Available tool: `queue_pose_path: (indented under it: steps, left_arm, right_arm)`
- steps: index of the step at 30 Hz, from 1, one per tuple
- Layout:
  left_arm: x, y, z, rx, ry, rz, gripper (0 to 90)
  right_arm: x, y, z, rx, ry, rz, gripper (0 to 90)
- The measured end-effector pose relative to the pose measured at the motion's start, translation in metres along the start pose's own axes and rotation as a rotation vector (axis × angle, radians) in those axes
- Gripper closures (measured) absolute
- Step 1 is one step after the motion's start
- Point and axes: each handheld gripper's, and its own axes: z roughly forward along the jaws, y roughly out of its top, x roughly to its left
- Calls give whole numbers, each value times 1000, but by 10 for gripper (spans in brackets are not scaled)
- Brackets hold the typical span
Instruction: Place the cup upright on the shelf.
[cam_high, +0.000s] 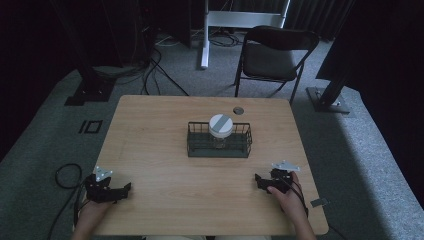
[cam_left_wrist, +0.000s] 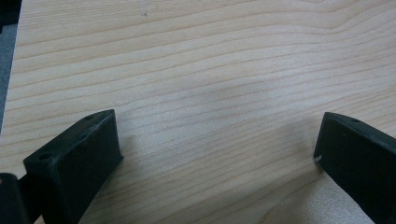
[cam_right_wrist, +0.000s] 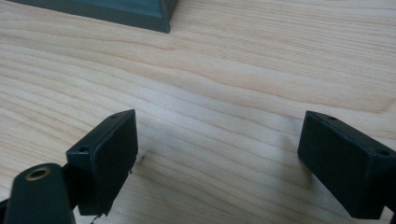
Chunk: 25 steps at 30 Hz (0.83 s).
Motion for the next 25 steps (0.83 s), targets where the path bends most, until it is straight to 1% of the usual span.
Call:
queue_pose_path:
  steps: [3,4,7,25]
  left_arm:
    - [0,0,0,0,0,0,6]
    - [0,0,0,0,0,0,6]
    - [0,0,0,0,0,0,6]
    - [0,0,0,0,0,0,6]
  right_arm:
    - [-2,-1,-1,14,-21,-46,119]
    - [-2,-2,-1,14,-18,-49,119]
    - [-3,-1,-1,15,-12,-53,119]
    - [-3,-1,-1,16,-12,-51,118]
